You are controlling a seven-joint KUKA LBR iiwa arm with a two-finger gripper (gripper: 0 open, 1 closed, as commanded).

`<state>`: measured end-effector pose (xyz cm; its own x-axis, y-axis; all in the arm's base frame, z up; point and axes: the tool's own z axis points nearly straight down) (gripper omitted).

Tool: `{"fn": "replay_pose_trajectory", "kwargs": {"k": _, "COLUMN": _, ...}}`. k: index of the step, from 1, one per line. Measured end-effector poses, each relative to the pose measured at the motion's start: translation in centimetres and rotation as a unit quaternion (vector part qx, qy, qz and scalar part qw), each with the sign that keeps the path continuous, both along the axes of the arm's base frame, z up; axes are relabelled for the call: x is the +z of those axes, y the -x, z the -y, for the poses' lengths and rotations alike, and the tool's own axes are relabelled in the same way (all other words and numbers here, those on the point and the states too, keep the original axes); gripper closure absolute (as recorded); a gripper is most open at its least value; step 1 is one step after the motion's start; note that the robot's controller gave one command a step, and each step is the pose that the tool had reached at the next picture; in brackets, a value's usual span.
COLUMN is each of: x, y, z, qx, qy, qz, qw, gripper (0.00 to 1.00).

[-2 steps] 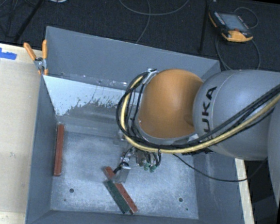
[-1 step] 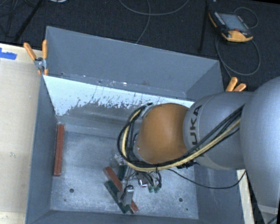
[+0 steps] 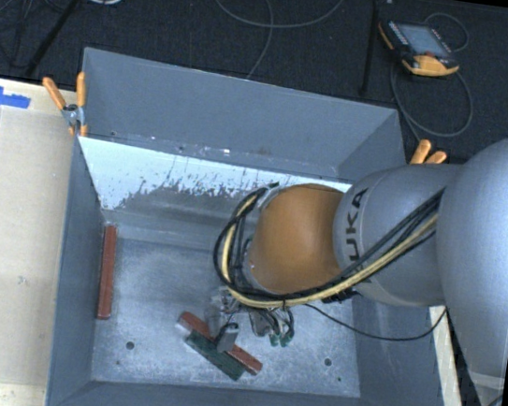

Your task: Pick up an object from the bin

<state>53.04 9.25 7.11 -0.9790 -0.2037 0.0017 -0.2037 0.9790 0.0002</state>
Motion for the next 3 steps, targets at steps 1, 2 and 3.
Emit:
{"fn": "replay_pose_trajectory", "kwargs": {"k": 1, "x": -0.1, "y": 0.0, "z": 0.0, "qx": -0.001, "qy": -0.001, "qz": 0.0017, "qw": 1.0, "gripper": 0.0}}
{"fn": "replay_pose_trajectory", "kwargs": {"k": 2, "x": 1.2, "y": -7.0, "z": 4.1, "qx": 0.162, "qy": 0.0, "qz": 0.0026, "qw": 0.9867, "gripper": 0.0}}
{"fn": "replay_pose_trajectory", "kwargs": {"k": 3, "x": -0.2, "y": -8.7, "z": -0.6, "qx": 0.284, "qy": -0.001, "qz": 0.0016, "qw": 0.9588, "gripper": 0.0}}
